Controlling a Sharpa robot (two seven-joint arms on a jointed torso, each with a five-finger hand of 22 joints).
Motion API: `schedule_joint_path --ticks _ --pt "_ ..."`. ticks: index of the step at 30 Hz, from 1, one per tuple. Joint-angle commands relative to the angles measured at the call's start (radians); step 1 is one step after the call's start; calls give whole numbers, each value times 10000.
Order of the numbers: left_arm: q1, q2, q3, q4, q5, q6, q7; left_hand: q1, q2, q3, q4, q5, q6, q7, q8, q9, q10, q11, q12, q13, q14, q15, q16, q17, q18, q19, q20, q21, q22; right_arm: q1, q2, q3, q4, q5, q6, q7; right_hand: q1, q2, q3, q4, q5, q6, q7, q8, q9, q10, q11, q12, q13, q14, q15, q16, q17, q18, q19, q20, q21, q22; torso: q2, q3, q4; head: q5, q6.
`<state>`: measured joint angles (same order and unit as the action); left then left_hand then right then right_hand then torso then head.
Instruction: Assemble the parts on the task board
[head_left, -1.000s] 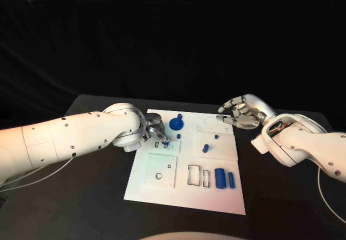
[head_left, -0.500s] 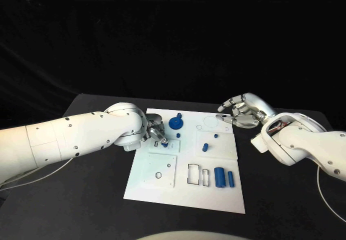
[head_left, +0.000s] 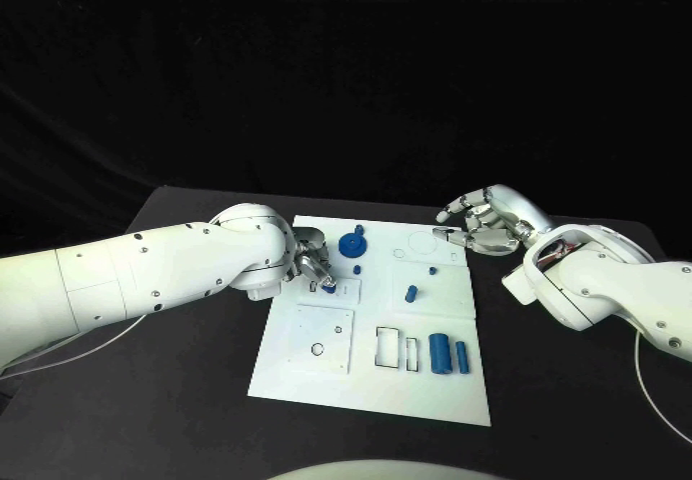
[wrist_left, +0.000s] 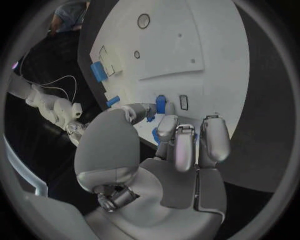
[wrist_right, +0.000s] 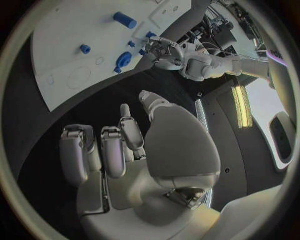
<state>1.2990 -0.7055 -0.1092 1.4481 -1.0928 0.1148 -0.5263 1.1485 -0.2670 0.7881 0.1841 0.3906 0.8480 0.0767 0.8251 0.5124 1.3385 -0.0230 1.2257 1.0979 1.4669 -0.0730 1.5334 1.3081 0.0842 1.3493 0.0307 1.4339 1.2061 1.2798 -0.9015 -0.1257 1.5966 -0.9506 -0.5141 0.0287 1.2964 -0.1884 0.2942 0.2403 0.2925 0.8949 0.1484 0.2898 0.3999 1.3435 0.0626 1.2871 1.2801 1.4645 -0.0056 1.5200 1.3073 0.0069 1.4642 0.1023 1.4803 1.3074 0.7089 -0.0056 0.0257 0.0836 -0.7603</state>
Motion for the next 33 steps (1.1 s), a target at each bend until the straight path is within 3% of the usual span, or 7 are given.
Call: schedule_joint_path --ticks 1,17,24,33 --pt "-27 23 -20 -12 -204 333 -47 59 64 1500 -1548 48 306 -246 22 799 89 -13 21 -3 858 -83 31 1928 -69 51 2 64 8 -8 8 0 6 -84 39 83 -41 -55 -7 44 51 -46 -42 67 5 -77 -15 -54 -4 703 -47 -52 1040 206 440 -57 -41 1933 0 -5 6 8 -4" --pt "-28 74 -23 -31 -208 491 -68 -133 114 1465 -1426 1 382 -285 9 851 179 -38 45 42 879 -98 71 2004 -86 93 -4 101 94 -10 15 0 2 -84 52 86 -52 -56 -7 58 57 -38 -45 76 6 -84 -17 -65 -15 699 -47 -58 1026 206 439 -57 -43 1933 11 2 -5 22 -36" --pt "-29 129 -25 -64 -127 517 -60 -805 172 924 -873 -136 506 -445 -32 1009 372 -146 149 212 896 -175 108 2066 -128 205 -59 167 301 -11 11 0 0 -83 27 92 -58 -56 -7 66 59 -34 -46 80 7 -83 -17 -65 -15 697 -48 -63 1016 210 430 -58 -58 1922 5 8 -9 4 -39" --pt "-29 167 -30 -93 -109 534 -51 -1112 211 421 -560 -190 615 -516 -117 1078 414 -203 179 285 909 -227 134 2114 -149 266 -110 194 398 -12 19 0 -2 -75 9 101 -82 -50 -6 95 66 -30 -48 88 7 -89 -18 -77 -28 689 -50 -76 986 217 414 -59 -83 1904 -2 5 3 -45 -19"
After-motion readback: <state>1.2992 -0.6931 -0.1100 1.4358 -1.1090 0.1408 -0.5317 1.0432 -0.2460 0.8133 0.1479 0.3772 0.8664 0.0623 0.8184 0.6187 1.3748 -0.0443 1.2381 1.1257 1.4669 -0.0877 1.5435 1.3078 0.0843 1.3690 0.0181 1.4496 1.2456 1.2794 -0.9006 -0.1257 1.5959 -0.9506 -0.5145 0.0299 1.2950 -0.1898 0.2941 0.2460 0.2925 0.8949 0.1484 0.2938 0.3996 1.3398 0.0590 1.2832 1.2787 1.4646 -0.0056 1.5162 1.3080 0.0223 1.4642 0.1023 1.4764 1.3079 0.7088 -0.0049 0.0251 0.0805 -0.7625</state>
